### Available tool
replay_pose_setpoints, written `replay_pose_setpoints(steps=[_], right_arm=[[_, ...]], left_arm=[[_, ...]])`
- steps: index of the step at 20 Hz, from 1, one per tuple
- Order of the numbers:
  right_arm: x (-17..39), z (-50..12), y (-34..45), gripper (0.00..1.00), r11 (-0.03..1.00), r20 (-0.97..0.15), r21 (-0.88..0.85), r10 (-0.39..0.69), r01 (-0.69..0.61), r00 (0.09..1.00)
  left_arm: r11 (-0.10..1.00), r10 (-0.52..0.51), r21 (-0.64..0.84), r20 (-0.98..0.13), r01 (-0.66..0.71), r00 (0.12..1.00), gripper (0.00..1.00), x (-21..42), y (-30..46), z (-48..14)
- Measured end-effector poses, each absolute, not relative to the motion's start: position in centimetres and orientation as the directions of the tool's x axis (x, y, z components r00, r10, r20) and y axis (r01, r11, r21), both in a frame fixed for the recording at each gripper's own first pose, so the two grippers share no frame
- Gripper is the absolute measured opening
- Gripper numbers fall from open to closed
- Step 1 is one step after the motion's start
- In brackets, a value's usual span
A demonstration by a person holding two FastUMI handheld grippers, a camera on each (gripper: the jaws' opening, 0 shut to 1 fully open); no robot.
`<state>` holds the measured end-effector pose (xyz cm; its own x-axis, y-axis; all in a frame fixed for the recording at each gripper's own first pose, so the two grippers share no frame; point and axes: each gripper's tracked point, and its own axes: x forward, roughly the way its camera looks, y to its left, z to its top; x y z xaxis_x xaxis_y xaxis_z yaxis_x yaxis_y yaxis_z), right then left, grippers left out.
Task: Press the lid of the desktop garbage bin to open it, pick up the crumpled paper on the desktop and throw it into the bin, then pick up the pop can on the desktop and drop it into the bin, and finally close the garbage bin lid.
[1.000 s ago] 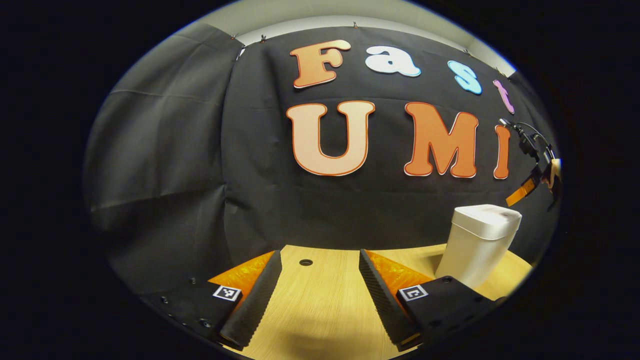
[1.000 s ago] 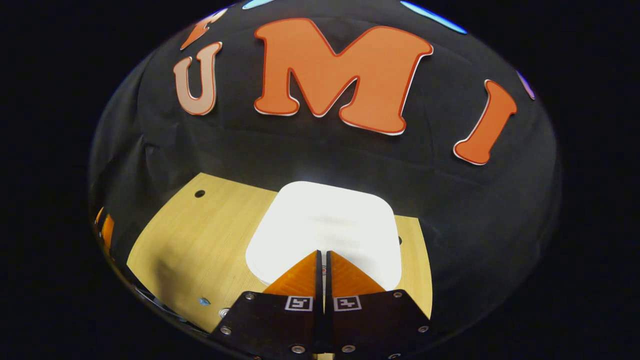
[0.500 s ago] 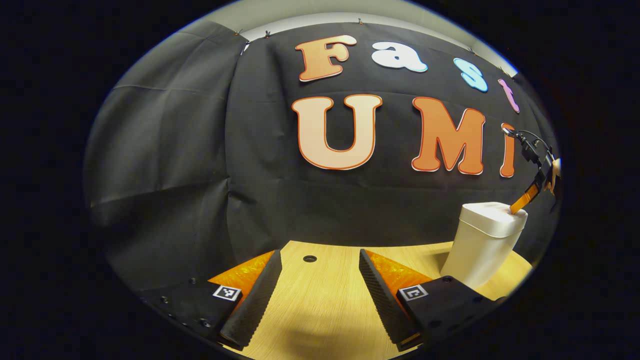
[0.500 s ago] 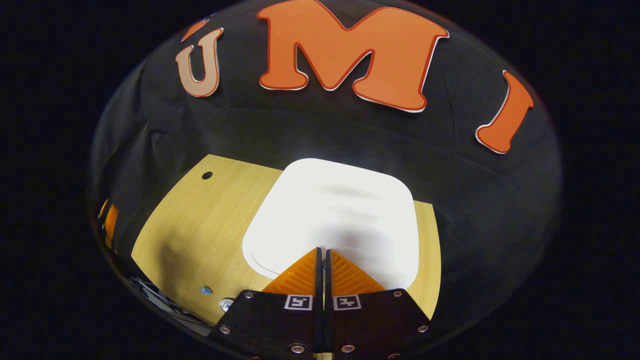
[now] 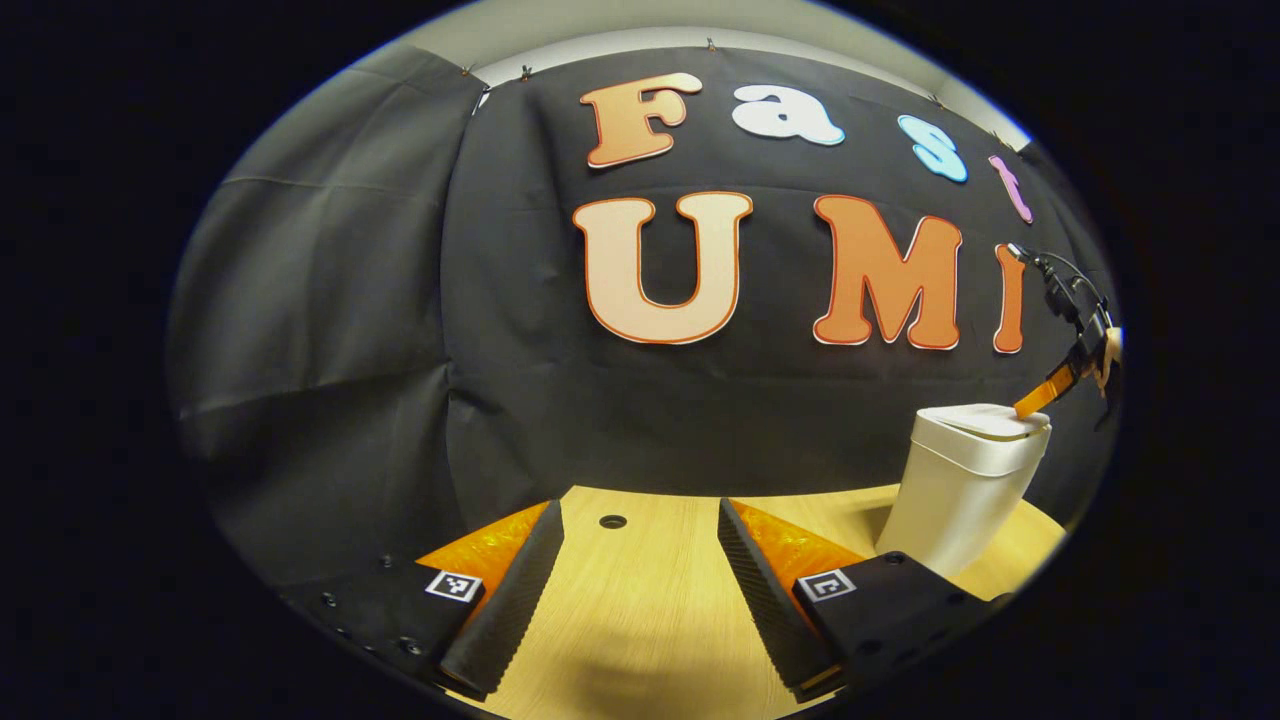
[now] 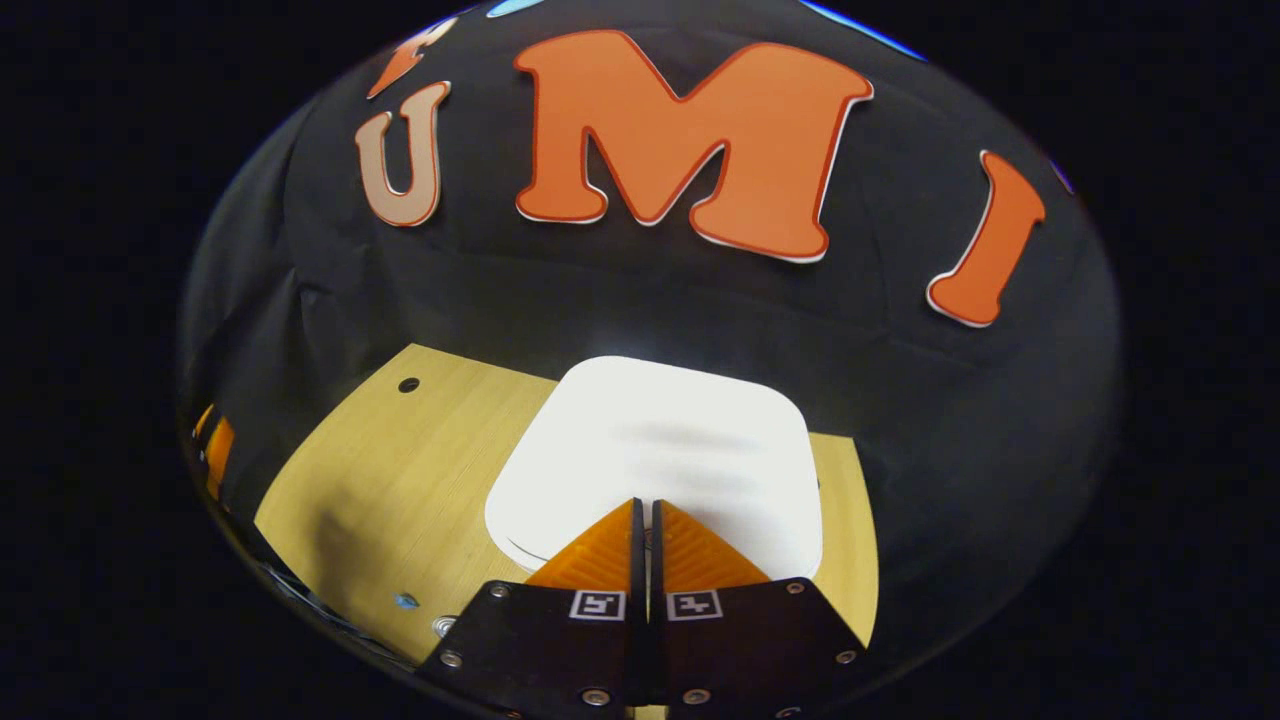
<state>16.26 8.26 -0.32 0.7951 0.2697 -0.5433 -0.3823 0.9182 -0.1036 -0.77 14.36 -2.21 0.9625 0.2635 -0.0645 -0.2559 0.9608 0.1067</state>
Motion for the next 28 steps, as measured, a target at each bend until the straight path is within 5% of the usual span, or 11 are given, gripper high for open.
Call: replay_pose_setpoints(steps=[7, 18, 24, 28], right_arm=[[14.8, 5.1, 8.4, 0.01, 0.937, -0.419, -0.037, 0.301, -0.348, 0.856], [9.1, 4.7, 6.9, 0.02, 0.965, -0.257, -0.049, 0.236, -0.257, 0.937], [5.8, 0.4, 9.3, 0.11, 0.952, -0.296, -0.055, 0.273, -0.301, 0.915], [4.3, -2.7, 10.4, 0.37, 0.954, -0.296, -0.003, 0.286, -0.301, 0.911]], left_arm=[[0.958, 0.268, 0.115, -0.034, -0.263, 0.963, 0.99, -1.0, 14.0, -1.1], [0.969, 0.227, 0.105, -0.022, -0.224, 0.974, 0.99, -1.0, 11.8, -0.8], [0.978, 0.184, 0.108, -0.02, -0.181, 0.983, 0.99, -1.0, 10.1, -1.4], [0.98, 0.167, 0.115, -0.032, -0.162, 0.985, 0.99, -1.2, 9.2, -2.0]])
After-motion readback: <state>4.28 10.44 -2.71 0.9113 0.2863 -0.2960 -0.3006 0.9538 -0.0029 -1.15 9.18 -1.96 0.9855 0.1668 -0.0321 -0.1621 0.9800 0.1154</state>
